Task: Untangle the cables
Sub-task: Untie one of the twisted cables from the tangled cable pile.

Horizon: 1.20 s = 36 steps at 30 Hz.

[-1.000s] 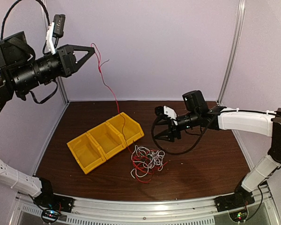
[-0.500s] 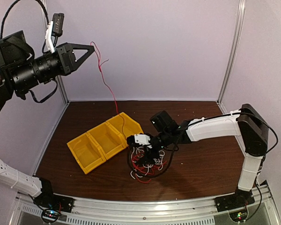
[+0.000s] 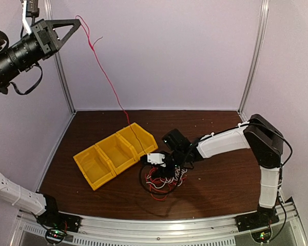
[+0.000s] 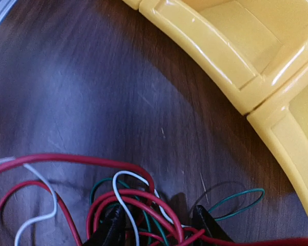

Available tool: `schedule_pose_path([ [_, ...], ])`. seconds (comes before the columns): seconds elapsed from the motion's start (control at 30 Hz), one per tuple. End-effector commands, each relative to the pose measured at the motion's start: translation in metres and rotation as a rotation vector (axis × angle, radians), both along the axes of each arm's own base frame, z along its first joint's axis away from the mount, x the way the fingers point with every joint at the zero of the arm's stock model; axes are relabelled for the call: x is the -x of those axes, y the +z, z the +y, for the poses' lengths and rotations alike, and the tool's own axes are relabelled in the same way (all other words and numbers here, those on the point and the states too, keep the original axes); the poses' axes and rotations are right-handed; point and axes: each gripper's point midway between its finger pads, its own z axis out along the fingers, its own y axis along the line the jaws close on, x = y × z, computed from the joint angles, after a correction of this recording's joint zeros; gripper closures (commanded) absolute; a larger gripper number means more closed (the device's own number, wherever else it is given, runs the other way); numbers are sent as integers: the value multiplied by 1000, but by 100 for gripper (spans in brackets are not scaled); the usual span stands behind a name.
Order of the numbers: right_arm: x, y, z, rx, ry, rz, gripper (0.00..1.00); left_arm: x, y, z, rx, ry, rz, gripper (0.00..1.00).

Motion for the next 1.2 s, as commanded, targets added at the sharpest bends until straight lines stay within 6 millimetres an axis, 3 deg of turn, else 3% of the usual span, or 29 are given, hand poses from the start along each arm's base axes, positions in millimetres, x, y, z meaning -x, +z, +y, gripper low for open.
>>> schedule_pose_path([
  [0.0, -21, -4, -43, 62, -98, -13, 58, 9, 37, 30, 68, 56, -84, 100],
  [0.17, -42, -4, -88, 93, -194, -5, 72, 16, 55, 57, 113, 110, -123, 100],
  [0.3, -61, 11, -112, 79, -262, -26, 72, 20, 60, 74, 154, 143, -144, 100],
  [0.47, -83, 0, -153, 141, -349, -14, 62, 31, 74, 104, 212, 189, -180, 100],
  [0.63, -102, -6, -191, 197, -404, -82, 43, 24, 70, 123, 196, 297, -175, 100],
  [0.77, -113, -6, -212, 190, -453, -62, 42, 18, 62, 116, 164, 312, -166, 100],
  [0.83, -115, -5, -218, 176, -465, -42, 51, 16, 58, 114, 151, 315, -161, 100],
  [0.9, -117, -6, -226, 173, -483, -31, 54, 15, 55, 114, 142, 324, -158, 100],
  [1.07, -115, -15, -258, 189, -495, -49, 42, 12, 49, 133, 140, 401, -143, 100],
  [1.17, -108, -6, -266, 170, -457, -3, 34, 9, 36, 133, 120, 414, -116, 100],
])
